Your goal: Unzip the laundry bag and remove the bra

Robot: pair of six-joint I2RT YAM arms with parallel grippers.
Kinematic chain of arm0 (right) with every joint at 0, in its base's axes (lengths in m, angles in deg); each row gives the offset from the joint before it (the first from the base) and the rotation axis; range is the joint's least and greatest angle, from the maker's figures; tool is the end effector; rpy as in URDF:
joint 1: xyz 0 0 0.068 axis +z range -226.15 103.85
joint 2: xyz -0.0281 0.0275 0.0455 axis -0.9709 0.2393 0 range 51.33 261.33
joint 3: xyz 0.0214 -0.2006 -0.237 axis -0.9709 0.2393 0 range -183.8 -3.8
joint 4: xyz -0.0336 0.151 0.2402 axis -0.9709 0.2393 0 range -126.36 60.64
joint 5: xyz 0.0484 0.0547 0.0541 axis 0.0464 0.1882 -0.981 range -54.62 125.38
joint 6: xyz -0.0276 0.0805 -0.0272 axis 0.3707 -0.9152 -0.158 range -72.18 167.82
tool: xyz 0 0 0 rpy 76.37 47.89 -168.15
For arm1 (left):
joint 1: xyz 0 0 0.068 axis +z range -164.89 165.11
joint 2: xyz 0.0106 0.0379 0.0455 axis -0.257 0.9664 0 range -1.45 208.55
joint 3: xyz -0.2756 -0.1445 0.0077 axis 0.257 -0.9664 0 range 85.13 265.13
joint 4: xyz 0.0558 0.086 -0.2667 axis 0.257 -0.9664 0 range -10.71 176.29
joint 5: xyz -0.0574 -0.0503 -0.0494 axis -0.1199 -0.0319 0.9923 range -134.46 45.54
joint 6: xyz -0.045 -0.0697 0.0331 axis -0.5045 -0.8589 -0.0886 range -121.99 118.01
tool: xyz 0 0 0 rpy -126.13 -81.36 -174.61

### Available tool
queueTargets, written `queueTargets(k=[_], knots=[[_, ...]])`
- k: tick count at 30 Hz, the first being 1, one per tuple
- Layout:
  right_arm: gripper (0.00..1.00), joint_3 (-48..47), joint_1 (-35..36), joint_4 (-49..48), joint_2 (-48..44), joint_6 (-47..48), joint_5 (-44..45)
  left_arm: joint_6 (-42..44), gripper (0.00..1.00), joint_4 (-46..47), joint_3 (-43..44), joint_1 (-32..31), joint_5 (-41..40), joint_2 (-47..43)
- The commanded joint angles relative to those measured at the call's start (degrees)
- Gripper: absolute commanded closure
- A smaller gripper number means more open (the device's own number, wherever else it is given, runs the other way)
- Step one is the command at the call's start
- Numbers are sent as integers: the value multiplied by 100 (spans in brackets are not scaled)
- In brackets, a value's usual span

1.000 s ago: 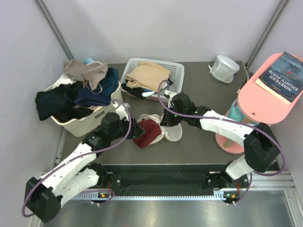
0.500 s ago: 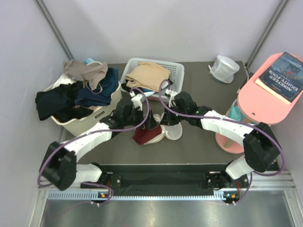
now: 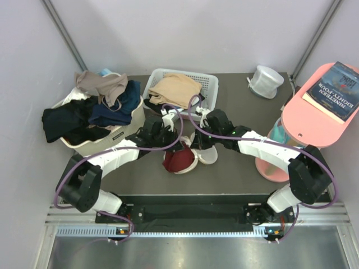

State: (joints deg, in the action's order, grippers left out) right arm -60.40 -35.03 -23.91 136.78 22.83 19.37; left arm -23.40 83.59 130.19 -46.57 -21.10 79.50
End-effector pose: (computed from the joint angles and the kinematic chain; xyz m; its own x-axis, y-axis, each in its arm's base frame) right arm 0.2681 0.2631 0.2386 -0.7836 -0.1450 -0.6041 -0.5044 0.7162 0.4823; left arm 0.2743 -0.2064 0.2115 -0.7664 0.0792 -0.6374 0.5006 0.6954 -0.5155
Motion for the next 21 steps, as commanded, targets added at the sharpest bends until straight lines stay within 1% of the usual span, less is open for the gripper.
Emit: queueTargets(k=[1, 5, 8, 11, 14, 15, 17, 19, 20, 21], knots=[[100, -202, 10, -85, -187, 100, 142, -39, 100, -108, 196, -13, 486, 106], [100, -457, 10, 423, -73, 65, 361, -214, 100, -266, 74, -13, 495, -227], [100, -834, 10, 828, 15, 223, 625, -495, 100, -257, 20, -5, 442, -378], [100, -870, 10, 786, -72, 241, 713, -619, 99, -406, 117, -5, 407, -317], [100, -941, 10, 821, -107, 258, 670, -531, 95, -775, 266, -5, 91, -290], [100, -967, 10, 829, -99, 267, 635, -470, 93, -819, 284, -13, 29, -316], [100, -1028, 10, 838, -72, 328, 599, -461, 84, -776, 267, -13, -85, -439], [100, -1055, 10, 847, 6, 372, 538, -522, 80, -706, 249, -5, -77, -492], [100, -1072, 1, 838, 33, 381, 503, -574, 75, -593, 206, -13, -68, -527], [100, -1081, 10, 830, 68, 390, 476, -679, 74, -513, 170, -5, -50, -536]])
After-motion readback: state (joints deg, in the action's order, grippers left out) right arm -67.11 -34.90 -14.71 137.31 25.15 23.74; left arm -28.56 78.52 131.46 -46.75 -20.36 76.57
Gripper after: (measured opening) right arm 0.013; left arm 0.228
